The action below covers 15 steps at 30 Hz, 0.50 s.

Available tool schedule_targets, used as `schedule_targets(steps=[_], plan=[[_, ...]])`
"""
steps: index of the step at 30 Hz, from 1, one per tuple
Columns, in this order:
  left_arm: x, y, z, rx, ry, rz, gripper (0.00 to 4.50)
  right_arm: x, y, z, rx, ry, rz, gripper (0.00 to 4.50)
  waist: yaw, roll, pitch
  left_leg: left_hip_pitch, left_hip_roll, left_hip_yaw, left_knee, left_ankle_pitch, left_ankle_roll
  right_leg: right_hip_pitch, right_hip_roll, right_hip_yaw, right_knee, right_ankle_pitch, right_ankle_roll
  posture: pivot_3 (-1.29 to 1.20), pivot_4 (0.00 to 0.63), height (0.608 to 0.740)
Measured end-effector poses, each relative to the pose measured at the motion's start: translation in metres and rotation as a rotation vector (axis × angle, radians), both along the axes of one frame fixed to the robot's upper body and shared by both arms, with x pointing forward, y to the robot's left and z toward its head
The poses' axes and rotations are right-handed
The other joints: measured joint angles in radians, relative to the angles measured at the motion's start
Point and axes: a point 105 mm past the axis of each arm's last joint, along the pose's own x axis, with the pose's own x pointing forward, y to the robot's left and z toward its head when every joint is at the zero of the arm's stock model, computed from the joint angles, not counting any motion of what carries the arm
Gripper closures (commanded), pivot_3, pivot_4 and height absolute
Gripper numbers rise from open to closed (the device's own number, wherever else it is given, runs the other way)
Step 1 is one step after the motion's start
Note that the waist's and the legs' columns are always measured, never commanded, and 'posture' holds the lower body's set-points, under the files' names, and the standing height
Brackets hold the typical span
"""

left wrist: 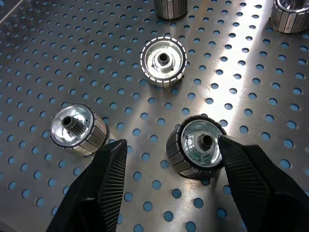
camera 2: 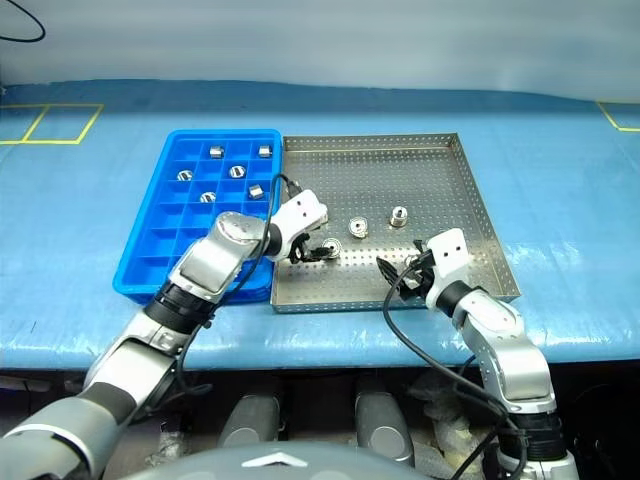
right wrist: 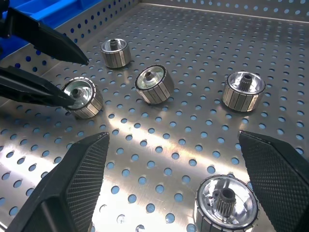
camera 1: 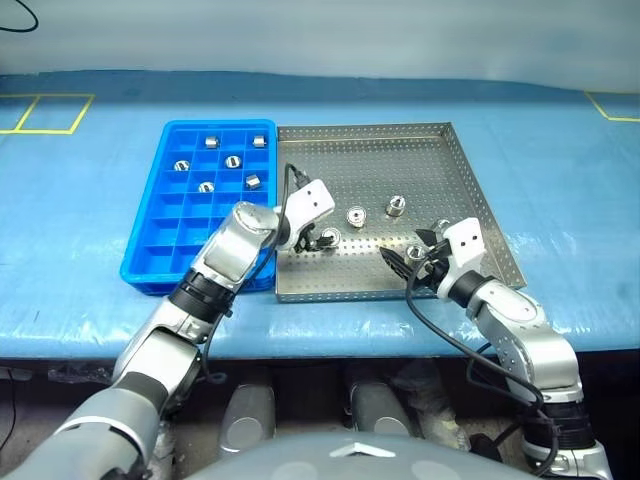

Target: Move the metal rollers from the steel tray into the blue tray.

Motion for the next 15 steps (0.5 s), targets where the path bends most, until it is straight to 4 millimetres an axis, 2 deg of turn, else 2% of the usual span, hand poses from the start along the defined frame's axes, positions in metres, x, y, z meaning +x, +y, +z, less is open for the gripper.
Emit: schedule_targets(steps=[4, 8, 10, 14, 15], plan=[[0.002, -0.002, -0.005, -0.032, 0.002, -0.004, 1.23, -0.002, 0.0, -0.002, 0.007, 0.004, -0.011, 0.0, 0.0, 0.001, -0.001, 0.001, -0.001, 0.0, 0.002, 0.0, 0.0, 0.002, 0.0, 0.001, 0.0, 0.0, 0.001, 0.01, 0.15, 0.74], [-0.011, -0.013, -0.015, -0.1, 0.068, -0.049, 2.4, -0.005, -0.001, -0.002, 0.006, 0.004, -0.017, 0.0, -0.004, 0.001, -0.001, 0.003, -0.001, 0.002, 0.005, 0.0, 0.0, 0.004, 0.0, 0.004, 0.0, 0.001, 0.002, 0.01, 0.15, 0.74], [-0.021, -0.014, -0.027, -0.105, 0.119, -0.064, 3.14, -0.005, -0.001, -0.001, 0.004, -0.002, -0.02, 0.0, -0.015, 0.001, -0.001, 0.003, 0.0, 0.003, 0.005, 0.0, 0.0, 0.004, 0.0, 0.005, 0.001, 0.001, 0.002, 0.01, 0.15, 0.74], [-0.023, -0.015, -0.026, -0.124, 0.148, -0.071, 4.47, -0.006, -0.003, -0.001, 0.001, -0.001, -0.026, 0.0, -0.021, 0.0, -0.001, 0.003, 0.0, 0.002, 0.005, 0.0, 0.0, 0.003, 0.001, 0.004, 0.002, 0.001, 0.002, 0.02, 0.15, 0.74], [-0.023, -0.015, -0.026, -0.125, 0.15, -0.071, 4.49, -0.005, -0.003, -0.001, 0.001, -0.002, -0.026, 0.0, -0.021, 0.0, -0.001, 0.002, 0.0, 0.002, 0.005, 0.0, 0.0, 0.003, 0.001, 0.005, 0.001, 0.001, 0.002, 0.02, 0.15, 0.74]])
